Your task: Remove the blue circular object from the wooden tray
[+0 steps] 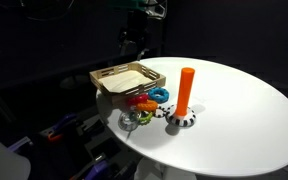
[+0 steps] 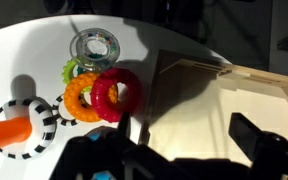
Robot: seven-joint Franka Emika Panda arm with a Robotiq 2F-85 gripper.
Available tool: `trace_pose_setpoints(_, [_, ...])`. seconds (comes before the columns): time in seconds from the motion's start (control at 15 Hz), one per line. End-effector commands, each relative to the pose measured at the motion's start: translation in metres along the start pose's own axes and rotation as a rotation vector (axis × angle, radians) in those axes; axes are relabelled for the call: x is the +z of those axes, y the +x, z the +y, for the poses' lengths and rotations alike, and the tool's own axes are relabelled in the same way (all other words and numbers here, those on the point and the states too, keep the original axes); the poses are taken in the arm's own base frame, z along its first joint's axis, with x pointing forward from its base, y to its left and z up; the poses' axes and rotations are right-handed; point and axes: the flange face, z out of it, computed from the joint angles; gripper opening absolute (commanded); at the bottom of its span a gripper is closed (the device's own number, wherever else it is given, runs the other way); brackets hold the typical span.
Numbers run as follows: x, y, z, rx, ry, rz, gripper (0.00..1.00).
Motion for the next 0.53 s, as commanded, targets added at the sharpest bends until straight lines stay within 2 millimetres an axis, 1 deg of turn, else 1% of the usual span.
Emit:
trace_pose_setpoints(0.0, [-0.031,-0.025,-0.004,0.023,0.007,0.080,1.00])
trace_pose_setpoints(0.27, [-0.057,-0.043,-0.009,0.039,0.006,0.187,1.00])
trace_pose_setpoints(0.47, [-0.068,-0.055,-0.013,0.053,0.002,0.263,1.00])
